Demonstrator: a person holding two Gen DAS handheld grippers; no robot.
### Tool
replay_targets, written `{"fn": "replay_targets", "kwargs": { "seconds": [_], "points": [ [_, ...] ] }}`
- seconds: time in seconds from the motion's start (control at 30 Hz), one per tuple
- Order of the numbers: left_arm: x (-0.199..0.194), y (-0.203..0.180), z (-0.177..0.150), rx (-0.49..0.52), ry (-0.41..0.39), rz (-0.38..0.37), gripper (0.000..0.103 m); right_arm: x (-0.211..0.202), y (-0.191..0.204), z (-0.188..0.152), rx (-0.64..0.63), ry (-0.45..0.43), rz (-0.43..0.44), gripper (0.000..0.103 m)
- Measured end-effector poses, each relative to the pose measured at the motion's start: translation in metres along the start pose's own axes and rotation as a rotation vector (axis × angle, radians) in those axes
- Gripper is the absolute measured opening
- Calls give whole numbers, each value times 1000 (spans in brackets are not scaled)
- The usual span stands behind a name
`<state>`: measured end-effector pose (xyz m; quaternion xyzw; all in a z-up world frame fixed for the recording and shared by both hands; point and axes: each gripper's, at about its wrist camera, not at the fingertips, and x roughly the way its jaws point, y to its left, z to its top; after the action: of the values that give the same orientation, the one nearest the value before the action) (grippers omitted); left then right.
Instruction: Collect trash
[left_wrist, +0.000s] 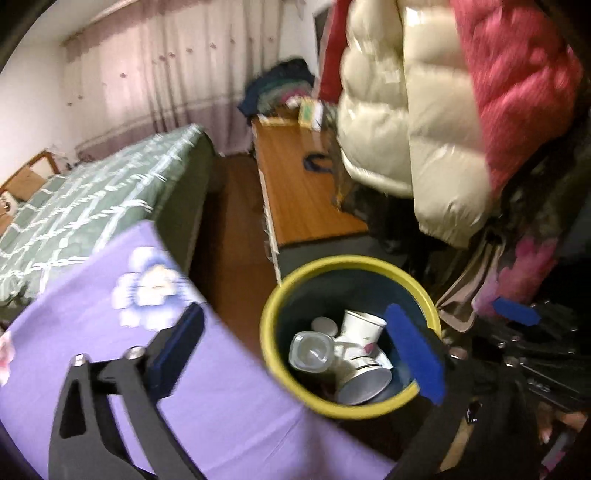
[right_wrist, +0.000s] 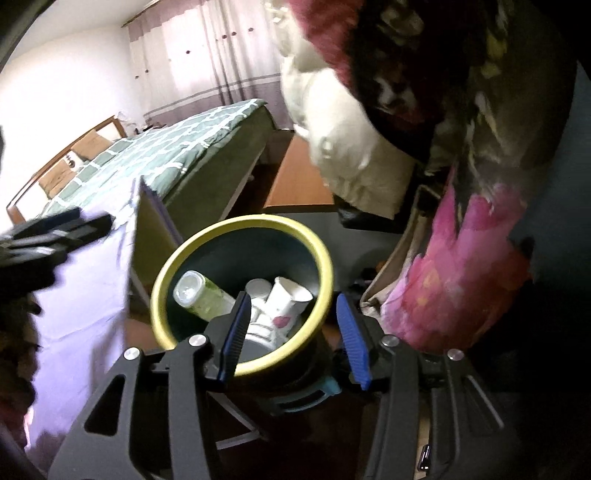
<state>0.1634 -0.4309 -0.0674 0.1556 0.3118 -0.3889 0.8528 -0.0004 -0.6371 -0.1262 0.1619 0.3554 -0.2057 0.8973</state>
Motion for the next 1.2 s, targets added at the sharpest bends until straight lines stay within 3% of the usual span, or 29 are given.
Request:
{"fn": "replay_targets", "kwargs": {
  "seconds": [0.1, 0.23, 0.4, 0.47, 0.77, 0.9, 1.2],
  "points": [
    [-56, 28, -24, -51, -62, 67, 99, -12, 16, -5, -27, -11, 23, 51],
    [-112, 69, -60, -149, -83, 150, 99, -26, 38, -8, -74, -30, 54, 56],
    [-188, 117, -123, -287, -132, 380, 99, -54, 64, -14, -139, -74, 102, 63],
    [-212, 130, -143, -332, -133, 426, 99, -64, 74, -17, -164, -92, 114, 65],
    [-307, 144, -211, -462, -218, 545, 99, -102, 106, -32, -245, -155, 168, 76],
    [-318, 145, -219, -493, -218, 557, 99, -111, 109, -34, -245, -169, 178, 81],
    [-321, 155, -224, -537, -218, 577, 99, -110, 115, -33, -249, -174, 185, 83]
  ]
}}
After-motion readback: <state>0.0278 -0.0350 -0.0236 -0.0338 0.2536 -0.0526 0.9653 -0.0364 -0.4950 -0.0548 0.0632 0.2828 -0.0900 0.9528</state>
